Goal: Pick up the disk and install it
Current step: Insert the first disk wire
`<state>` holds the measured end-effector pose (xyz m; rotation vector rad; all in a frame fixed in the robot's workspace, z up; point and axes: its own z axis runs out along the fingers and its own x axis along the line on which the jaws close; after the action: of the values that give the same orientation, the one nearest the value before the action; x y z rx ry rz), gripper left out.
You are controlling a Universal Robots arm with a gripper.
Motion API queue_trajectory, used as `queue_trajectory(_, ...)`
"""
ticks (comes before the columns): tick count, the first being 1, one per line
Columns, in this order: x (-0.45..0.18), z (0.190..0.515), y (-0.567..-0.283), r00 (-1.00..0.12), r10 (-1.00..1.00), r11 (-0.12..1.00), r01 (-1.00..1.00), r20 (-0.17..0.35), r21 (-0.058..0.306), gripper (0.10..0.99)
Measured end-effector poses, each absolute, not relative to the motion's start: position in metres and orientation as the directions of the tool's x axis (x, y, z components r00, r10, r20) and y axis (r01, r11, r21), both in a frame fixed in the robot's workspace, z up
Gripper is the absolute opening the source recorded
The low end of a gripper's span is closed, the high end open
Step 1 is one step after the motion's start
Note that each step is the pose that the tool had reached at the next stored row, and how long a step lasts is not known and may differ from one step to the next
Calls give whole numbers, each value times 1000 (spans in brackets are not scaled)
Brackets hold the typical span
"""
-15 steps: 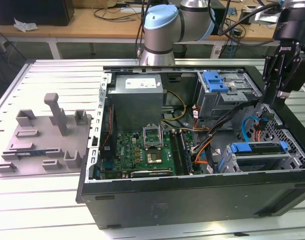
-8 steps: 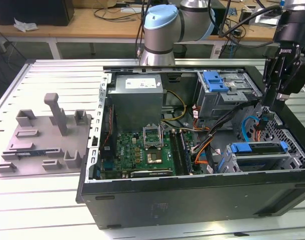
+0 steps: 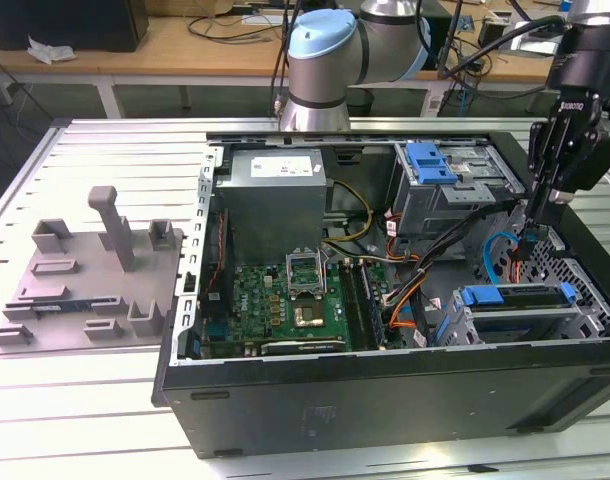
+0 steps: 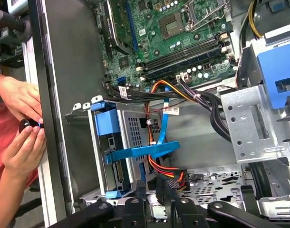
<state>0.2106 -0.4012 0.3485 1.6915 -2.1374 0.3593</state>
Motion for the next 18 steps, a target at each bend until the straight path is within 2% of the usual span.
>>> queue_trajectory(18,211,335,-403,-195,-870,239,-970,452,40,294)
